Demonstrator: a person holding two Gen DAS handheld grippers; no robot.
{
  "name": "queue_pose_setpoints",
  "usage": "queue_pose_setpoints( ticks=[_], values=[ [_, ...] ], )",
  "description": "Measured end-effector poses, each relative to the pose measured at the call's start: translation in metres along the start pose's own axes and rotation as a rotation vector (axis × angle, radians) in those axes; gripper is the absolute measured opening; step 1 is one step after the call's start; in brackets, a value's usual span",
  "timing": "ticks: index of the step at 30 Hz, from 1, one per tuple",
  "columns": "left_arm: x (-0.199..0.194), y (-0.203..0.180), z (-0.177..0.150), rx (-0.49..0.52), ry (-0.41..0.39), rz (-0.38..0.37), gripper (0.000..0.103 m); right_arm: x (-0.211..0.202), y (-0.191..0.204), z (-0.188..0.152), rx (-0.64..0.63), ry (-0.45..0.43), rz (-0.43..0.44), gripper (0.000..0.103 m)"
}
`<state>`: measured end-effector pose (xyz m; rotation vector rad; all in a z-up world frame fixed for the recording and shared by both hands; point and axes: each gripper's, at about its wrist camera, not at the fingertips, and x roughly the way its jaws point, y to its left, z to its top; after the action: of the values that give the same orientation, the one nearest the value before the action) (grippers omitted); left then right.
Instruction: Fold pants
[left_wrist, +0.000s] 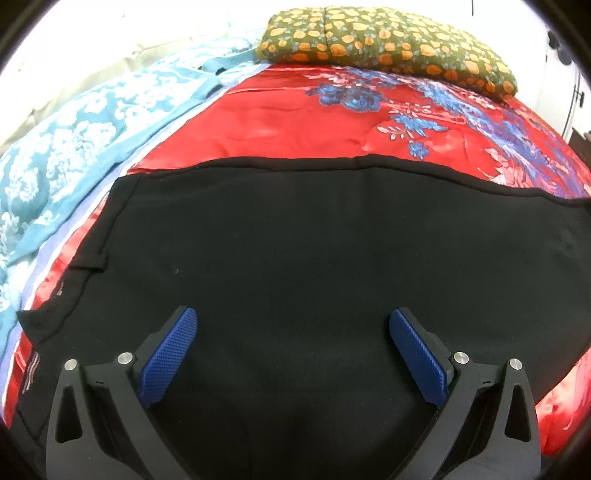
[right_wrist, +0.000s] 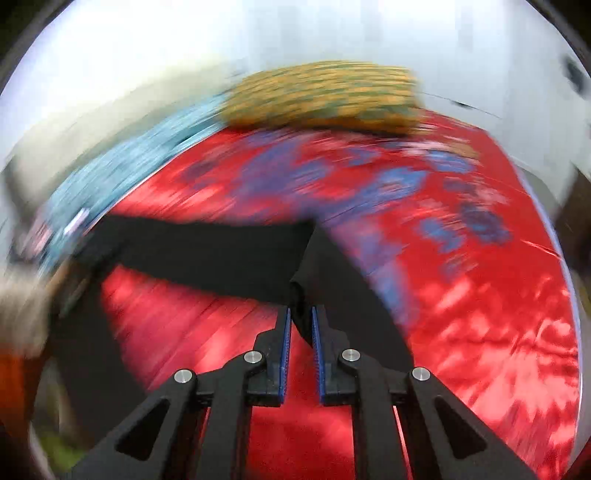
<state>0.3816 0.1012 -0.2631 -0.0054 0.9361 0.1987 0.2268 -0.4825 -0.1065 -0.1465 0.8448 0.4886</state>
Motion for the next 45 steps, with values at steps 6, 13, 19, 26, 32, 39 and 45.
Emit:
queue_pose_setpoints(
  ticks=[6, 13, 19, 26, 32, 39, 45],
  values=[
    [-0.003, -0.004, 0.015, 0.039, 0.121, 0.036, 0.102, -0.058, 0.084, -0.124, -0.068, 0.242, -0.143, 0.013],
    [-0.096, -0.015, 0.015, 0.096, 0.054, -0.088, 0.102, -0.141, 0.057, -0.128, 0.074, 0.126, -0.611, 0.054],
    [-0.179, -0.041, -0.038, 0.155, -0.009, -0.211, 0.102, -0.134, 0.111, -0.086, 0.225, -0.239, -0.450, 0.103],
    [-0.186, -0.044, -0.120, 0.106, -0.018, -0.215, 0.102, 0.019, 0.171, -0.110, 0.588, -0.238, 0.063, 0.103],
    [-0.173, -0.042, -0.121, 0.151, -0.033, -0.170, 0.102, 0.064, 0.168, -0.126, 0.691, -0.206, 0.084, 0.100],
    [-0.147, -0.043, -0.120, 0.127, 0.028, -0.169, 0.102, 0.075, 0.117, -0.141, 0.836, -0.232, 0.052, 0.096],
    [-0.135, -0.048, -0.126, 0.136, 0.062, -0.154, 0.102, 0.076, 0.090, -0.136, 0.947, -0.271, 0.093, 0.087]
  ],
)
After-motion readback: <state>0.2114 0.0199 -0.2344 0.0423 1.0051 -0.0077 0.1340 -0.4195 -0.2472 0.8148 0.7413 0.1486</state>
